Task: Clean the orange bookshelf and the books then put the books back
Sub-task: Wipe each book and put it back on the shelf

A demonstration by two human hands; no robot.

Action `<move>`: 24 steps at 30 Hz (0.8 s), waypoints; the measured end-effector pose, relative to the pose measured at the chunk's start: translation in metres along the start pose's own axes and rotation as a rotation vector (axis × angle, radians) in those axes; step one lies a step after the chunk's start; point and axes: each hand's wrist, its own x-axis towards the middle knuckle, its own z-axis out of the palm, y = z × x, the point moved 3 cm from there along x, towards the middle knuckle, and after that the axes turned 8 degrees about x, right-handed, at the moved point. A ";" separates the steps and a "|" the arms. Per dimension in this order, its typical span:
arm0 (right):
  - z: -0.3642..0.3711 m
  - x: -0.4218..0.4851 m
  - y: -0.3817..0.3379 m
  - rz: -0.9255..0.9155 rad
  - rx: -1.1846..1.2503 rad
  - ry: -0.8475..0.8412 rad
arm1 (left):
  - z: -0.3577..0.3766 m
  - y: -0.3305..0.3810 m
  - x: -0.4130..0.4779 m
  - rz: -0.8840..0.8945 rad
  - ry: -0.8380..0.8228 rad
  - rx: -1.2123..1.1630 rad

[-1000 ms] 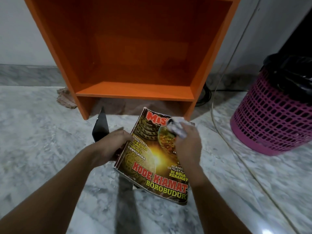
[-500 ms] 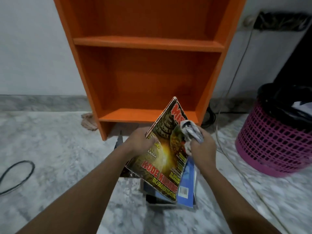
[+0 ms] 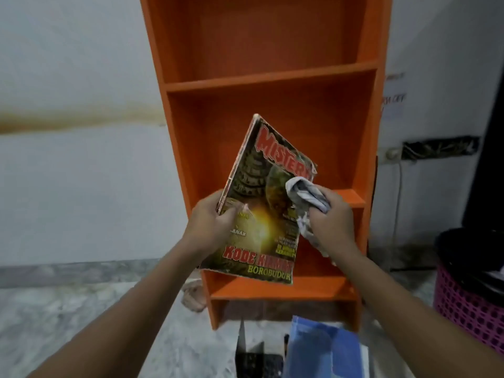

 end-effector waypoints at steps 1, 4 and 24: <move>0.007 0.015 -0.009 0.000 0.020 -0.019 | -0.010 0.008 0.011 0.011 0.084 -0.003; 0.022 0.051 -0.029 -0.029 0.023 -0.053 | -0.025 0.023 0.038 0.049 0.311 0.015; 0.082 0.159 0.013 0.070 -0.060 -0.243 | 0.039 -0.085 0.197 -0.164 0.864 -0.072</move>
